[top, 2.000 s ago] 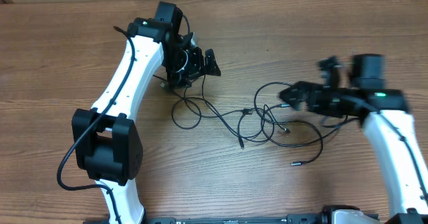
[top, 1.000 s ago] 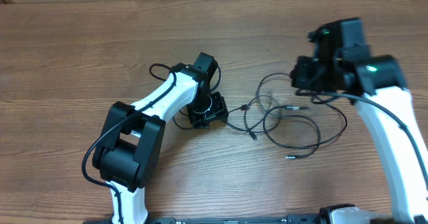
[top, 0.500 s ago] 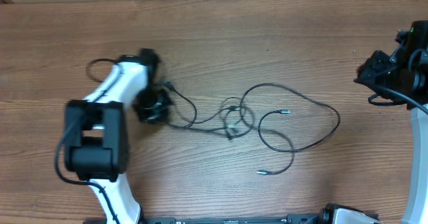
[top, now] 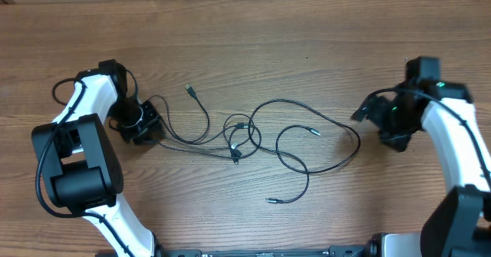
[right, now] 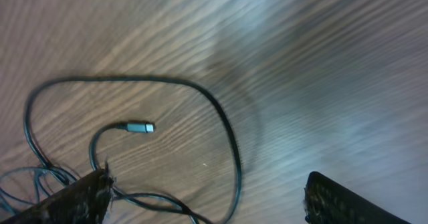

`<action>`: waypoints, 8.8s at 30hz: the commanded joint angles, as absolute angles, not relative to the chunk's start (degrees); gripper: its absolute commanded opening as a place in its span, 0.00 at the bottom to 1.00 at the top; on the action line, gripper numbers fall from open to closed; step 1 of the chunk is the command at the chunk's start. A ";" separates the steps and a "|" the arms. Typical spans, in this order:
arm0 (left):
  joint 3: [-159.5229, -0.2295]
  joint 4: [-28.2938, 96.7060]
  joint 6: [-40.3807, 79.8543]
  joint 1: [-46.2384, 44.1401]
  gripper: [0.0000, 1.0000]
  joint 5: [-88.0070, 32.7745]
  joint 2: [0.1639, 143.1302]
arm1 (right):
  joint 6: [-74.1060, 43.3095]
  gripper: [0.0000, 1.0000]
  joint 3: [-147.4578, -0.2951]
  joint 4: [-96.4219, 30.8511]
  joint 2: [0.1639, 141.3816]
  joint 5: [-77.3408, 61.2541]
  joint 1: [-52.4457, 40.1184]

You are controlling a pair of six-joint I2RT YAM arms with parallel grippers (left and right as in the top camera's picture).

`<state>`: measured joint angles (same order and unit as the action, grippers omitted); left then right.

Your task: Untangle cables

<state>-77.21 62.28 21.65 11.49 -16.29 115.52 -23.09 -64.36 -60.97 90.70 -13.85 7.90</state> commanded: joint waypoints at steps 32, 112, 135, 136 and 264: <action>-72.55 58.30 69.06 -23.31 1.00 -4.69 106.74 | -28.71 0.04 -49.56 -36.73 94.83 -19.90 1.67; -60.88 45.87 52.58 5.63 0.09 7.88 108.33 | 6.37 0.14 -83.68 -62.08 106.54 -9.93 -2.22; -60.88 46.04 52.27 5.58 0.13 7.86 108.33 | 7.97 0.59 -55.81 -31.55 106.61 -2.28 -13.82; -60.88 46.02 52.27 5.58 0.13 7.84 108.33 | 7.68 0.50 -55.31 -31.14 106.61 1.21 -15.03; -60.88 47.70 50.94 5.10 0.25 4.40 108.33 | -23.49 0.89 -83.77 -59.07 114.87 2.09 5.72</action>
